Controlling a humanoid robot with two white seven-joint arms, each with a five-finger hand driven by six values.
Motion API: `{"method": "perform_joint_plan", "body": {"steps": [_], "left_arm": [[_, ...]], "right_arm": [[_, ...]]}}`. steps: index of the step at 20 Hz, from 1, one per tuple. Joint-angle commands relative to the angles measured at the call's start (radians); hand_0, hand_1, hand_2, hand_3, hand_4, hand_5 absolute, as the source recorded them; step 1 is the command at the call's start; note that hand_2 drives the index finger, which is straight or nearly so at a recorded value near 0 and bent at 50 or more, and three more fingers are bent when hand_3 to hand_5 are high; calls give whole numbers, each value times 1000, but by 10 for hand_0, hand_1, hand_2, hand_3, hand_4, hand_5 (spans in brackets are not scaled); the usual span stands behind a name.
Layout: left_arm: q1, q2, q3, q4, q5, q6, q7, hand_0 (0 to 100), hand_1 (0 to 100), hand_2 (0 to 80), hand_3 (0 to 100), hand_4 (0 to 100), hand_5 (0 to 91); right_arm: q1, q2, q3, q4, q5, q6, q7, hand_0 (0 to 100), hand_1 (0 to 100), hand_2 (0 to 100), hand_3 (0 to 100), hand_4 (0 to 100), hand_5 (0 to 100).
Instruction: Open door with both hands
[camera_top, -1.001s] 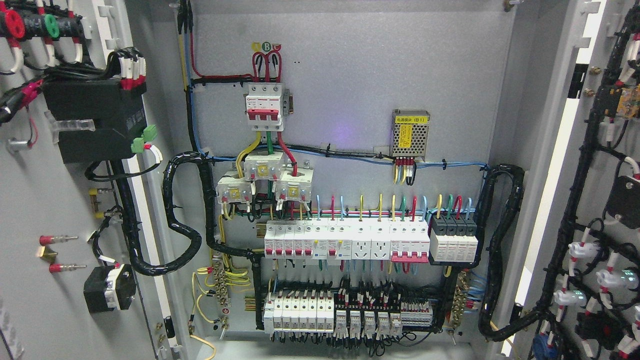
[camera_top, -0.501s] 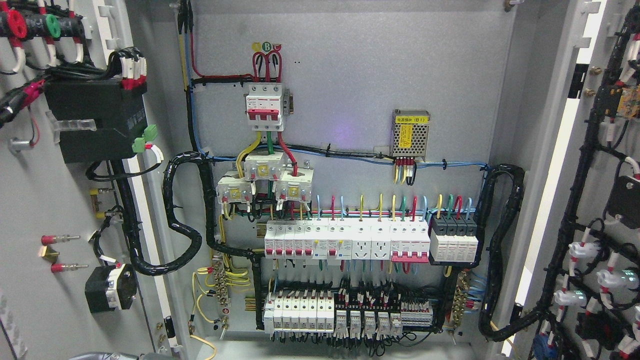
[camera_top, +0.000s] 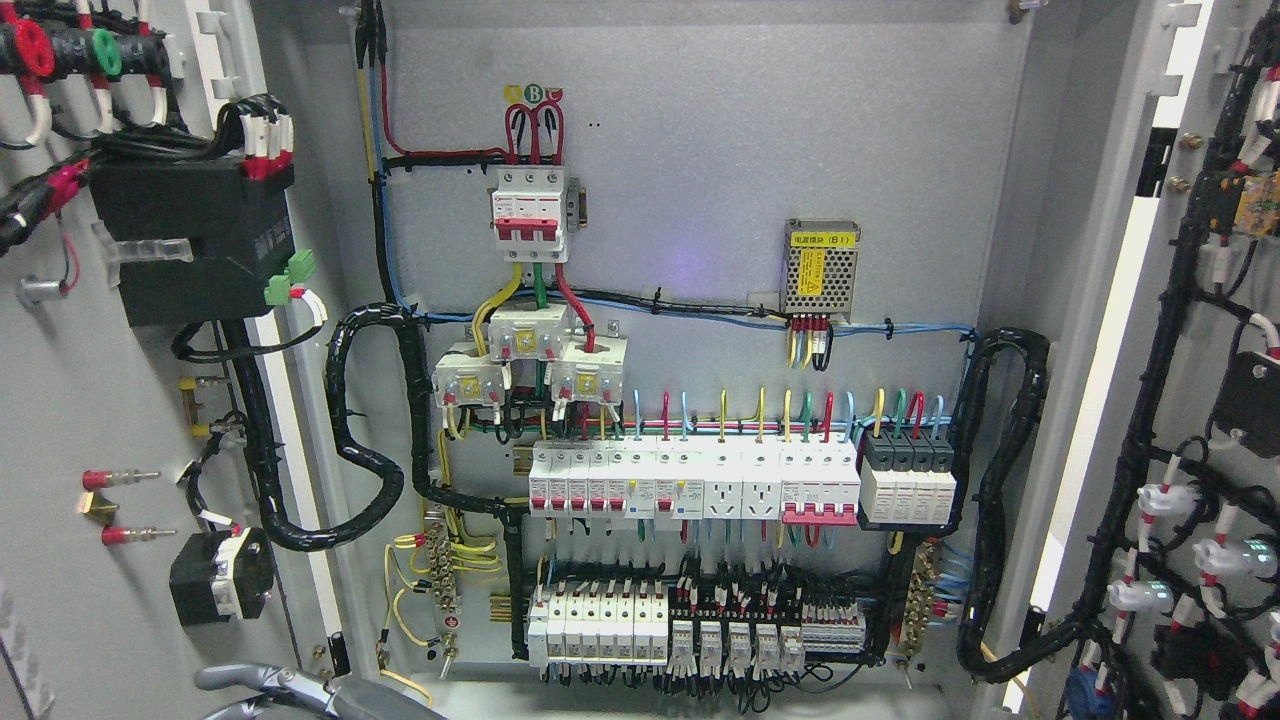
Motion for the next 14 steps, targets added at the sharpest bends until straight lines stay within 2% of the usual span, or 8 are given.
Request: {"method": "perform_joint_plan", "body": {"steps": [1, 3, 5, 10, 14], "left_arm": [[0, -26, 0, 0, 0, 1, 0, 120, 389, 0, 0, 0, 0], [0, -26, 0, 0, 0, 1, 0, 120, 389, 0, 0, 0, 0], [0, -26, 0, 0, 0, 1, 0, 120, 389, 0, 0, 0, 0], [0, -26, 0, 0, 0, 1, 0, 120, 389, 0, 0, 0, 0], [0, -26, 0, 0, 0, 1, 0, 120, 389, 0, 0, 0, 0]], "right_arm": [[57, -26, -50, -12, 42, -13, -27, 560, 0, 0, 130, 79, 87], [80, -31, -71, -23, 74, -32, -40, 534, 0, 0, 74, 23, 26], [106, -55, -80, -46, 94, -44, -50, 514, 0, 0, 50, 0, 0], [170, -89, -87, -65, 164, -113, -146, 488, 0, 0, 0, 0, 0], [244, -101, -123, -88, 226, -170, -159, 477, 0, 0, 0, 0, 0]]}}
